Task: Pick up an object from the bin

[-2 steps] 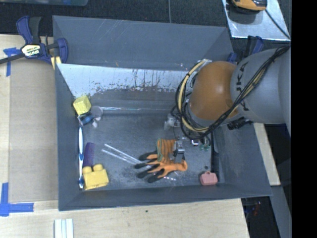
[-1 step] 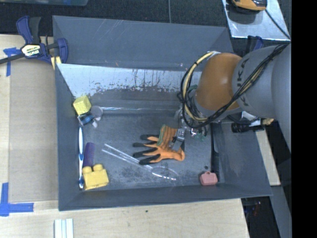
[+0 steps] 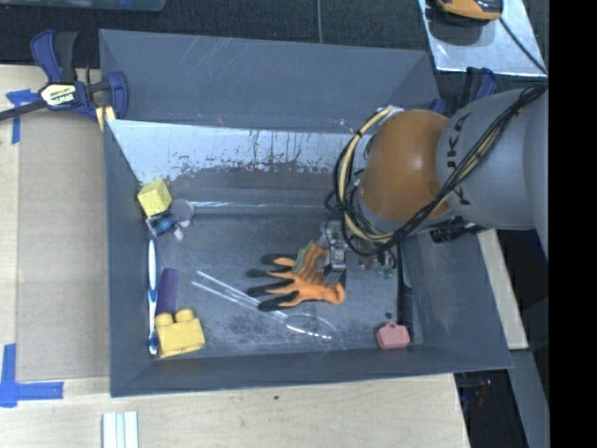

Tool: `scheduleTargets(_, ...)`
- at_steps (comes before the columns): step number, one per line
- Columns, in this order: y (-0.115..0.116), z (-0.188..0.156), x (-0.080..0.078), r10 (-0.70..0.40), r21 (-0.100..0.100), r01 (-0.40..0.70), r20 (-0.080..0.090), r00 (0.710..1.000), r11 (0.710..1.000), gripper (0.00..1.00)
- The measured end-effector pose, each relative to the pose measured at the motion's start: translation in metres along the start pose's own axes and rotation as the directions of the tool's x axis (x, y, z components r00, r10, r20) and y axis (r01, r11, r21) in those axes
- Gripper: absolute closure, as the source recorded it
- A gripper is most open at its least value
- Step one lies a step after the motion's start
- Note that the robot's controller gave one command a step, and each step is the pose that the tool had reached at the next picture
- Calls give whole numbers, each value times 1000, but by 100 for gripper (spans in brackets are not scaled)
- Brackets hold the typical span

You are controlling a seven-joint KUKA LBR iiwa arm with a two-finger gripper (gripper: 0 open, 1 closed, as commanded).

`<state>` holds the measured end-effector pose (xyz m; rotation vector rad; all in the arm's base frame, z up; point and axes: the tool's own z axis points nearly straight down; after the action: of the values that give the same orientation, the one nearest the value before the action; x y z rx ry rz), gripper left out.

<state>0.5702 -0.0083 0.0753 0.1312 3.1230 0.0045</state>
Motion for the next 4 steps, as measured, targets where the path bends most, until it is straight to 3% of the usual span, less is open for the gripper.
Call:
scheduleTargets(2,0,-6,0,0,0,0,3,1000,1000,100)
scheduleTargets(4,0,-63,0,0,0,0,0,1000,1000,100)
